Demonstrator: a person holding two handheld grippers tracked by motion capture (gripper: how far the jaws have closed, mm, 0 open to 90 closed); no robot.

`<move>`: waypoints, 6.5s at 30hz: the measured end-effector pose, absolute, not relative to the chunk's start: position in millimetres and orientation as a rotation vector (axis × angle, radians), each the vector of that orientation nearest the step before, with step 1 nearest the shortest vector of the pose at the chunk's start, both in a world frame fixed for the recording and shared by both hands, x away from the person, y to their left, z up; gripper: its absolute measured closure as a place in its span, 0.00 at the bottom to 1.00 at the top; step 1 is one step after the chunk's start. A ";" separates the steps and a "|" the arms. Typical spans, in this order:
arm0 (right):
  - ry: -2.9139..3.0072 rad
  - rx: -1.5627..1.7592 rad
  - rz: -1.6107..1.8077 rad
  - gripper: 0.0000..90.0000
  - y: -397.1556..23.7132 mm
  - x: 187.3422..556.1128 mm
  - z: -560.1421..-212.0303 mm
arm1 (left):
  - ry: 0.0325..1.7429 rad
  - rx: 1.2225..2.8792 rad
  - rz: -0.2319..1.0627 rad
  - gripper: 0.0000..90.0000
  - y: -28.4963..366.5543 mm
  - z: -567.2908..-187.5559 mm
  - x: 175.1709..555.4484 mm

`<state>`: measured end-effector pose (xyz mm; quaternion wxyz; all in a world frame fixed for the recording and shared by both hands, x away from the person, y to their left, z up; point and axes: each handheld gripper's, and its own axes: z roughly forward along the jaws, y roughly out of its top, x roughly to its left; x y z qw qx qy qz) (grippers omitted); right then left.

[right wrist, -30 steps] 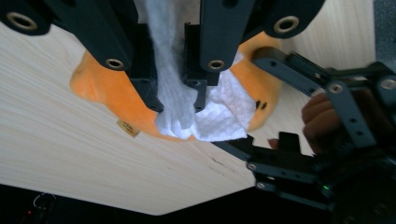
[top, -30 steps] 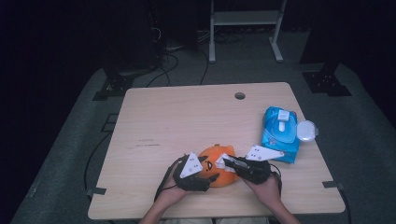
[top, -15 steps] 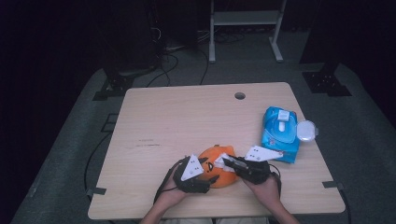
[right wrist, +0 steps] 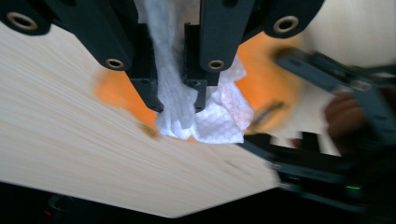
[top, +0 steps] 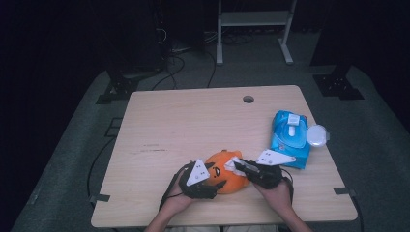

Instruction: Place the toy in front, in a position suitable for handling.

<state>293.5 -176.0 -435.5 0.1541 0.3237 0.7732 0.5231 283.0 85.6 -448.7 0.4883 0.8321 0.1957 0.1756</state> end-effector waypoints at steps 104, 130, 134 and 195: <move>2.230 0.844 1.532 0.88 -172.3 280.6 -422.5 | 0.625 1.916 0.271 0.30 77.0 -444.1 290.0; 2.291 0.800 1.535 0.88 -159.9 280.5 -411.6 | 0.464 1.986 0.377 0.36 70.5 -437.7 278.3; 2.253 0.897 1.524 0.88 -178.2 288.2 -414.8 | 0.437 1.988 0.395 0.36 67.3 -437.2 276.5; 2.286 0.834 1.536 0.87 -177.9 270.4 -425.5 | 0.620 1.957 0.231 0.30 114.1 -446.3 299.6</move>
